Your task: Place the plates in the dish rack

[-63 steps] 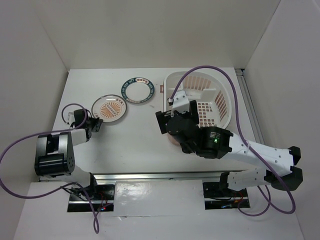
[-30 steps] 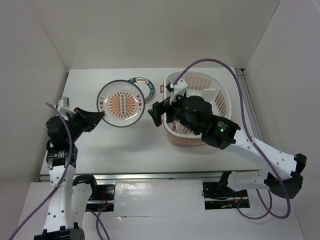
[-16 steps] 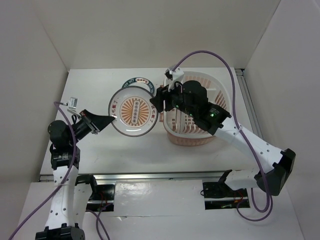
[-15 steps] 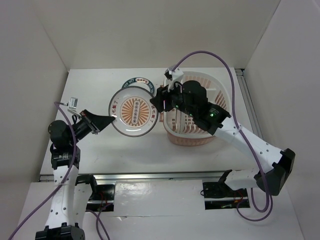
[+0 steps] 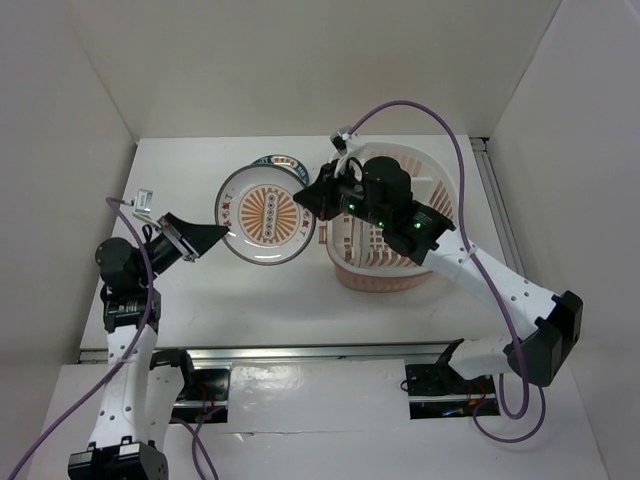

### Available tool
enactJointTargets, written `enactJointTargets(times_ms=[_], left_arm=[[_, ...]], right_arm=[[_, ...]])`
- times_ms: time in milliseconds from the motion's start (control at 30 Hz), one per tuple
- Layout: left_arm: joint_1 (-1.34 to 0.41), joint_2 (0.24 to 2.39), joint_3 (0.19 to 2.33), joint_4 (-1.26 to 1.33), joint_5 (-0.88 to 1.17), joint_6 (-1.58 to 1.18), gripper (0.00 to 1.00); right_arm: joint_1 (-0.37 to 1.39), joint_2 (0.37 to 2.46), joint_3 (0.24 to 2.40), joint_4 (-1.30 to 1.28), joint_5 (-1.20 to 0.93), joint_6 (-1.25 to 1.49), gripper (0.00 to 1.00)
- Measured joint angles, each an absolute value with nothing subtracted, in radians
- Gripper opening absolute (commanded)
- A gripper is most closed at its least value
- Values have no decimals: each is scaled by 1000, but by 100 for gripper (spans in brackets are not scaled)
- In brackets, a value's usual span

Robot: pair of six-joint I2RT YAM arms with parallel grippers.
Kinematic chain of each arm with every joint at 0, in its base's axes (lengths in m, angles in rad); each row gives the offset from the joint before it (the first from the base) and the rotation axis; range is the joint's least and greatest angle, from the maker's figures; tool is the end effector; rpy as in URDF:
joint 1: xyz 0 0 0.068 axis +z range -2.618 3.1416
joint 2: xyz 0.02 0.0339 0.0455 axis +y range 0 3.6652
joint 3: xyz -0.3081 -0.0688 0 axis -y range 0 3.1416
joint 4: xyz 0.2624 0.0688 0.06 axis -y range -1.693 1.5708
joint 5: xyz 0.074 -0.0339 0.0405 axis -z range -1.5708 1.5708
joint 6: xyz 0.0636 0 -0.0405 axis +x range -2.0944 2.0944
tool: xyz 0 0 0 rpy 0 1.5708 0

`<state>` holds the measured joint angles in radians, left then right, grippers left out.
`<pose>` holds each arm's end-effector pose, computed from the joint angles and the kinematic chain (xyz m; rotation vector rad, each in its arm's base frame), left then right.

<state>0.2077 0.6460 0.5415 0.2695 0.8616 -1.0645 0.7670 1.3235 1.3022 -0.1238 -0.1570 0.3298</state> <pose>0.1617 -0.0153 0.3502 -0.2222 1.5877 -1.2800 0.2405 0.2456 0.4468 -0.5110 1.7344 0.9341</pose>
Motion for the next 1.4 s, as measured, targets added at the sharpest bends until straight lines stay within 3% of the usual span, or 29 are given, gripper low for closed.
enactJointTargets(times_ms=[33,67,100,333,500,700,1033,1400], left_arm=[[208,647,548,256,853,-1047,80],[206,649,562,226,838,-1044,96],[207,651,584,184,823,-1043,100],[206,680,736,-103,701,-858,100],[204,710,699,-225,685,-760,100],[204,710,648,-308,661,-692,100],[204,723,647,-315,657,-680,100],[204,709,647,-315,658,-680,100]], right_arm=[[767,1324,1302,-126,-150,336,0],[768,1324,1303,-136,-133,324,0],[770,1322,1303,-169,-100,316,0],[770,1287,1470,-534,323,239,0],[769,1206,1676,-711,653,223,0],[765,1163,1718,-884,933,262,0],[762,1309,1486,-954,1009,308,0],[752,1319,1353,-902,992,325,0]])
